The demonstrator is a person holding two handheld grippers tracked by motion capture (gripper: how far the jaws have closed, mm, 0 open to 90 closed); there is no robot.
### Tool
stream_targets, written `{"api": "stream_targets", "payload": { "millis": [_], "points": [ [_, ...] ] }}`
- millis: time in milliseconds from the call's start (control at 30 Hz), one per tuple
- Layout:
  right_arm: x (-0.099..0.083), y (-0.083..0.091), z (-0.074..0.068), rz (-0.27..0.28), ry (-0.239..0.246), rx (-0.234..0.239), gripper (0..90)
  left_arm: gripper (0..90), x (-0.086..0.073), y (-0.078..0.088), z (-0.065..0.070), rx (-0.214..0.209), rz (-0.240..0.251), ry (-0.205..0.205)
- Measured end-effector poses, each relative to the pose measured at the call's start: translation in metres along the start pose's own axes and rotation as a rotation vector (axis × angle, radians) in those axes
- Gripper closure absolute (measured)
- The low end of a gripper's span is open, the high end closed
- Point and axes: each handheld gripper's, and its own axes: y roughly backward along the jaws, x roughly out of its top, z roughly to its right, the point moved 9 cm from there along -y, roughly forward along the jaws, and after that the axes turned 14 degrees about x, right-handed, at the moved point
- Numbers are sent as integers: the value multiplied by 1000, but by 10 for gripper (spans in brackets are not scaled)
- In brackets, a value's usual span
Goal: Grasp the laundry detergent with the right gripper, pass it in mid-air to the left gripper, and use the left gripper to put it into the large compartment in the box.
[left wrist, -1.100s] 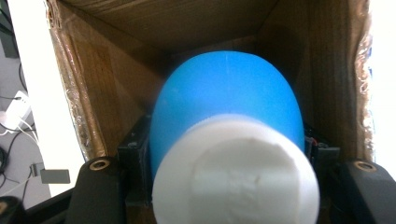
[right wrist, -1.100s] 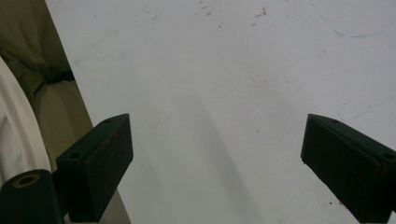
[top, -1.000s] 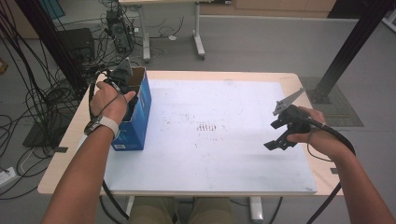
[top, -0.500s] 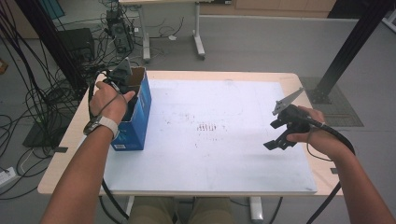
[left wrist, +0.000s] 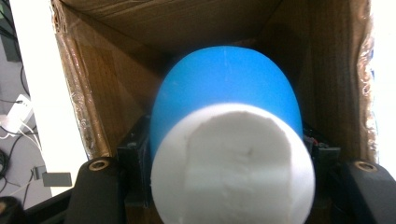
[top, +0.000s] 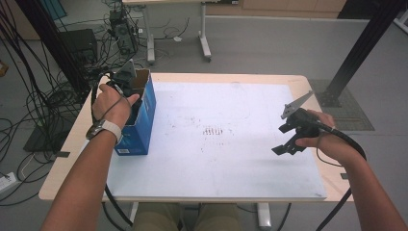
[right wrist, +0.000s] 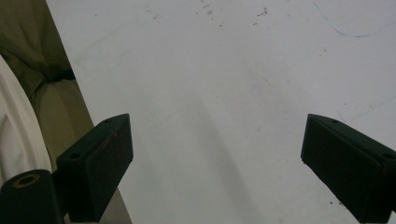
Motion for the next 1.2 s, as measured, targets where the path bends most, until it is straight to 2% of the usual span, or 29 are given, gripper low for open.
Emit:
{"api": "stream_targets", "payload": {
  "millis": [267,333,467,867,933,1200],
  "points": [
    [1,0,-1,-5,3,-3,91,355,1,0,-2,1,15,-4],
    [1,-1,-2,-6,2,-3,91,310,1,1,-2,-5,15,-5],
    [1,-1,-2,-10,2,-5,91,291,1,1,-3,-10,26,-16],
    [3,1,-5,-10,6,-10,91,280,0,3,-4,-29,32,-31],
    [2,1,-5,-6,5,-10,91,270,0,5,-5,-15,36,-33],
    [3,-1,-6,-15,6,-6,91,246,0,10,-7,-19,40,-52]
  ]
}}
